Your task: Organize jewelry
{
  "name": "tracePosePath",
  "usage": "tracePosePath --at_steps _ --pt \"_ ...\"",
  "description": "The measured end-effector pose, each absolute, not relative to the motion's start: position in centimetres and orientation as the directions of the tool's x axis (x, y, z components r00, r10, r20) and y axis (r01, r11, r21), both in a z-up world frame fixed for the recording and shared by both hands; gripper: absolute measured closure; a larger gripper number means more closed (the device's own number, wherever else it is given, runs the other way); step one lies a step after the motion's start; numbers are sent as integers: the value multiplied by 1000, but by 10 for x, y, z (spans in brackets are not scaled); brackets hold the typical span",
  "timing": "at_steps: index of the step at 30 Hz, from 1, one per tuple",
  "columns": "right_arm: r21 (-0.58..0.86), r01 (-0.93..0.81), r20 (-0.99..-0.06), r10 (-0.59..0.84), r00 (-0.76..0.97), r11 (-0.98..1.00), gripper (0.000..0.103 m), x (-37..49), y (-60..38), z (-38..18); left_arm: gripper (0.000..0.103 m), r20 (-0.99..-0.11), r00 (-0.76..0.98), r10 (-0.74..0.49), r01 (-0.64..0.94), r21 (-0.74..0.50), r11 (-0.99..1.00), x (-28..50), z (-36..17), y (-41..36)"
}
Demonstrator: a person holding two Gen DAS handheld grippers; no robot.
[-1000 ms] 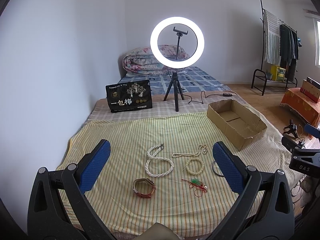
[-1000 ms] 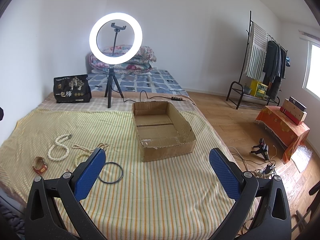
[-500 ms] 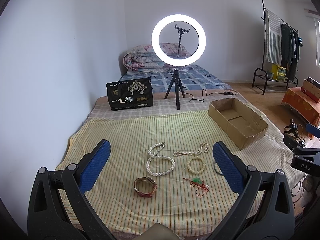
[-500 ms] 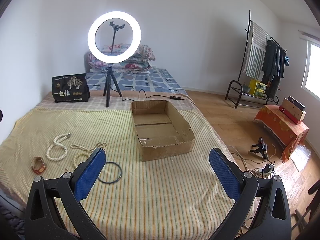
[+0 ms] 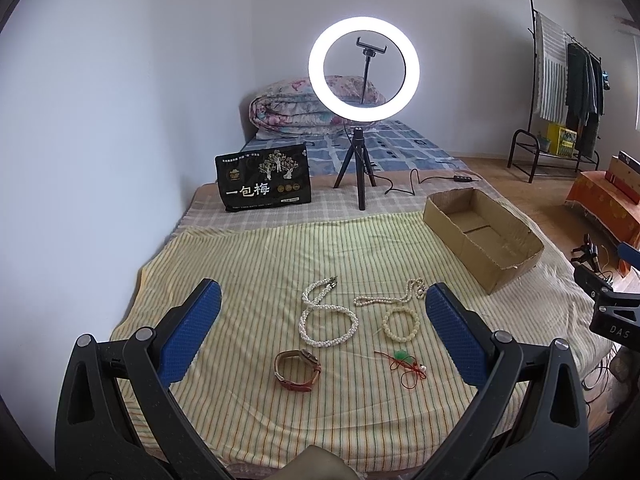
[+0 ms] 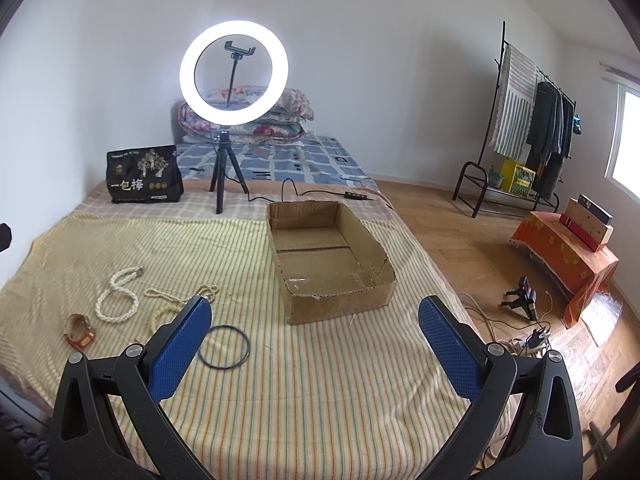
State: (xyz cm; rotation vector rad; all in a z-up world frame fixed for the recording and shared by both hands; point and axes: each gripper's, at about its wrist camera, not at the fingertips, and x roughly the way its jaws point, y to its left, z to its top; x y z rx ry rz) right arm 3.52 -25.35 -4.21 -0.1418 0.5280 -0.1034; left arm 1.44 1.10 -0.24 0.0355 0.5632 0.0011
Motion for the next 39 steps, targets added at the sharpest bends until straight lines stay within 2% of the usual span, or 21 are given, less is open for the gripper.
tracePosePath --at_steps 13,16,21,26,32,35,39 --pt "-175 70 -520 -152 840 982 0 40 -254 -39 0 -546 838 19 18 62 998 34 2 24" --pt "-175 62 -526 -146 838 983 0 43 -254 -33 0 -562 827 9 20 45 999 44 4 33" --pt "-209 7 -474 -108 874 978 0 50 -251 -28 0 -580 811 -71 55 -46 997 60 2 55" --pt "-164 -107 -530 3 848 981 0 69 -246 -44 0 -579 806 -124 65 -122 990 69 -6 70" --pt "-78 -227 -589 139 796 971 0 89 -233 -58 0 -619 777 -114 77 -87 993 75 -23 67" --pt "-107 -276 -610 156 777 955 0 97 -223 -67 8 -634 764 -119 86 -82 993 78 -31 71" --pt "-135 -348 -658 179 732 928 0 102 -215 -87 24 -674 727 -134 96 -94 991 82 -49 80"
